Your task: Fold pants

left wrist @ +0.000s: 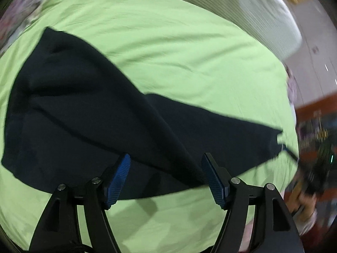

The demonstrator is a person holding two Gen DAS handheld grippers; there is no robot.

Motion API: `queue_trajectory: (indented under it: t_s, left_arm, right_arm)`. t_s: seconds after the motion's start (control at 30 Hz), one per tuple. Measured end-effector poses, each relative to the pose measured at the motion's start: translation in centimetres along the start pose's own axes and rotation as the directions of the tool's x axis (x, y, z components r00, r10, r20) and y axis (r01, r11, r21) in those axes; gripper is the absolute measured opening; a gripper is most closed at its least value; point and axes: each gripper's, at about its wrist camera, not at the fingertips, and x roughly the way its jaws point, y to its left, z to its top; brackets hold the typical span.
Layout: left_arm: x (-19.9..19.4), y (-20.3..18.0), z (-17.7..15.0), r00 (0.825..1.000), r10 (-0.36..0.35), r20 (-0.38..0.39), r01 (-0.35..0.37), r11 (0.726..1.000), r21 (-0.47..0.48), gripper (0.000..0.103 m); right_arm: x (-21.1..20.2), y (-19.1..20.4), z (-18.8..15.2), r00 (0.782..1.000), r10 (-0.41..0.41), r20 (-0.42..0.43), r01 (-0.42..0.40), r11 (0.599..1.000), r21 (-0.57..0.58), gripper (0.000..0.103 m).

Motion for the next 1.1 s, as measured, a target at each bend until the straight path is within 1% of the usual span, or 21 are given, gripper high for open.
queue_trajectory:
  t_s: [0.07,0.13,0.27,0.33,0.43,0.47,0.57,0.63,0.67,0.7,0.73,0.77,0.83,0.9,0.97,1.0,1.07,1.1]
  left_arm:
    - [-0.1,0.7,1.3,1.000,0.016,-0.007,-0.016,0.999,-0.048,0.071]
    - [-0.5,2.2,3.0,0.999,0.032,-0.010,-0.033,0.994,-0.100,0.071]
    - [-0.1,3.2,6.7,0.996,0.088,-0.024,-0.091,0.979,-0.183,0.071]
    - [0.4,3.5,8.4,0.990,0.132,-0.044,-0.138,0.968,-0.209,0.071]
    - [1.3,3.6,10.3,0.978,0.198,-0.070,-0.209,0.952,-0.222,0.071]
    - [1.7,3.8,10.8,0.971,0.223,-0.085,-0.237,0.944,-0.228,0.071]
    - [3.0,4.0,11.8,0.956,0.269,-0.120,-0.290,0.929,-0.231,0.071]
    - [3.9,4.4,12.3,0.949,0.284,-0.138,-0.310,0.922,-0.232,0.066]
    - [4.1,4.5,12.4,0.947,0.288,-0.144,-0.315,0.920,-0.231,0.056]
    - [4.5,4.7,12.4,0.945,0.291,-0.151,-0.320,0.919,-0.230,0.042]
    - [4.9,4.8,12.8,0.947,0.283,-0.154,-0.313,0.922,-0.230,0.032]
    - [5.0,5.0,12.8,0.951,0.270,-0.151,-0.299,0.926,-0.230,0.020]
    - [4.8,5.2,12.5,0.962,0.243,-0.122,-0.266,0.936,-0.231,0.013]
    - [4.1,5.5,12.2,0.973,0.215,-0.082,-0.229,0.944,-0.236,0.007]
    - [2.7,5.8,11.1,0.984,0.177,-0.027,-0.178,0.952,-0.248,0.007]
    - [1.6,6.1,10.5,0.989,0.147,0.011,-0.140,0.956,-0.258,0.006]
    - [-0.6,6.6,8.8,0.993,0.089,0.075,-0.065,0.957,-0.282,0.006]
    - [-1.5,7.0,8.0,0.993,0.072,0.098,-0.040,0.956,-0.290,0.006]
  right_arm:
    - [2.2,2.3,0.1,0.995,0.085,-0.045,-0.086,0.996,-0.025,0.049]
    - [4.4,5.0,0.2,0.987,0.136,-0.090,-0.142,0.988,-0.065,0.049]
    - [8.5,10.2,0.0,0.962,0.211,-0.173,-0.238,0.960,-0.150,0.049]
    - [10.4,12.7,-0.2,0.953,0.217,-0.211,-0.262,0.942,-0.212,0.049]
    - [12.8,15.8,-0.4,0.948,0.197,-0.249,-0.268,0.917,-0.297,0.049]
    - [13.4,16.3,-0.5,0.946,0.198,-0.258,-0.277,0.907,-0.318,0.049]
    - [15.1,17.8,-0.8,0.944,0.180,-0.278,-0.275,0.893,-0.356,0.049]
    - [16.1,18.3,-0.9,0.940,0.172,-0.295,-0.276,0.892,-0.358,0.049]
    - [16.5,18.5,-1.0,0.940,0.165,-0.300,-0.273,0.891,-0.363,0.049]
    - [17.0,18.7,-1.0,0.938,0.160,-0.307,-0.272,0.888,-0.369,0.049]
    - [17.3,18.8,-1.2,0.935,0.160,-0.318,-0.279,0.884,-0.375,0.047]
    - [17.4,18.9,-1.4,0.932,0.162,-0.323,-0.285,0.879,-0.382,0.043]
    - [17.8,19.5,-1.4,0.931,0.148,-0.334,-0.282,0.872,-0.400,0.012]
    - [17.4,19.6,-1.4,0.937,0.135,-0.321,-0.270,0.865,-0.422,0.008]
    - [16.8,19.8,-1.2,0.938,0.154,-0.311,-0.283,0.860,-0.425,0.007]
    - [16.6,20.0,-1.1,0.938,0.160,-0.307,-0.287,0.856,-0.430,0.007]
    - [15.5,20.6,-1.0,0.941,0.171,-0.293,-0.295,0.838,-0.459,0.007]
    - [14.8,20.8,-1.2,0.942,0.175,-0.287,-0.300,0.824,-0.481,0.007]
